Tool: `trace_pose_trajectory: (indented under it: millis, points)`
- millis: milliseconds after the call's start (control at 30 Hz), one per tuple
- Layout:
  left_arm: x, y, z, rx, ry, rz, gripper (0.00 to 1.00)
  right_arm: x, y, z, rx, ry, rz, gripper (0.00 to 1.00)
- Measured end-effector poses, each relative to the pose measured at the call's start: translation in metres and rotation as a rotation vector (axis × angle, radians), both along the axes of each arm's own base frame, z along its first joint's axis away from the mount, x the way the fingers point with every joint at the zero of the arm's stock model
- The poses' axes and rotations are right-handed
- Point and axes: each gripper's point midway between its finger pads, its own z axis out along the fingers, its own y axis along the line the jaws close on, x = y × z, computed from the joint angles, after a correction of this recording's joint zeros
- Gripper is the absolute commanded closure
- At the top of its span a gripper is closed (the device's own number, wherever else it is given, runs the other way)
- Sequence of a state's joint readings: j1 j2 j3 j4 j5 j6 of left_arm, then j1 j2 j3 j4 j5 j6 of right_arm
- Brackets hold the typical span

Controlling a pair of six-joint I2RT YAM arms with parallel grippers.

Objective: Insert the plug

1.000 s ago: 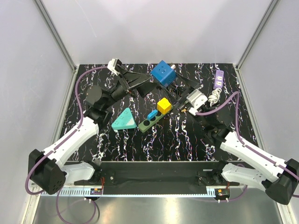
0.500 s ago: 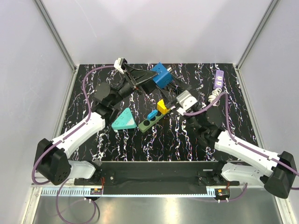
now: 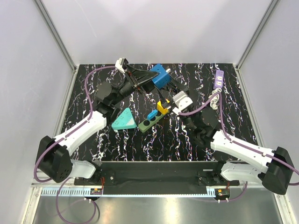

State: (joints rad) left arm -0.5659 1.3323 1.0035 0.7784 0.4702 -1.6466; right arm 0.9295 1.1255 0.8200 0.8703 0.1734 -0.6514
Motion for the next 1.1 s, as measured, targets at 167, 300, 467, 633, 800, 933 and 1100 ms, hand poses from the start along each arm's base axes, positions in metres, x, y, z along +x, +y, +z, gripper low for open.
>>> trace_pose_trajectory:
  millis: [167, 300, 467, 633, 800, 933, 1100]
  points:
    - [0.001, 0.003, -0.017, 0.068, 0.013, -0.033, 1.0, -0.007, -0.002, -0.019, -0.027, 0.09, 0.044, 0.16]
    - [0.019, 0.028, -0.042, 0.176, 0.032, 0.02, 1.0, -0.031, -0.014, -0.031, -0.068, 0.172, 0.123, 0.15]
    - [0.055, 0.068, -0.072, 0.497, 0.013, 0.153, 1.0, -0.07, -0.036, -0.033, -0.036, 0.287, 0.25, 0.15]
    - [0.062, 0.101, -0.061, 0.934, -0.336, 0.301, 1.0, -0.1, -0.055, -0.043, 0.047, 0.41, 0.346, 0.16]
    - [0.058, 0.15, -0.106, 1.379, -0.597, 0.349, 1.0, -0.105, -0.054, -0.084, 0.07, 0.527, 0.378, 0.17]
    - [0.058, 0.174, -0.159, 1.637, -0.751, 0.198, 1.0, -0.105, -0.047, -0.12, 0.06, 0.616, 0.392, 0.16]
    - [0.054, 0.188, -0.211, 1.807, -1.027, -0.057, 1.0, -0.104, -0.034, -0.142, 0.075, 0.703, 0.425, 0.19]
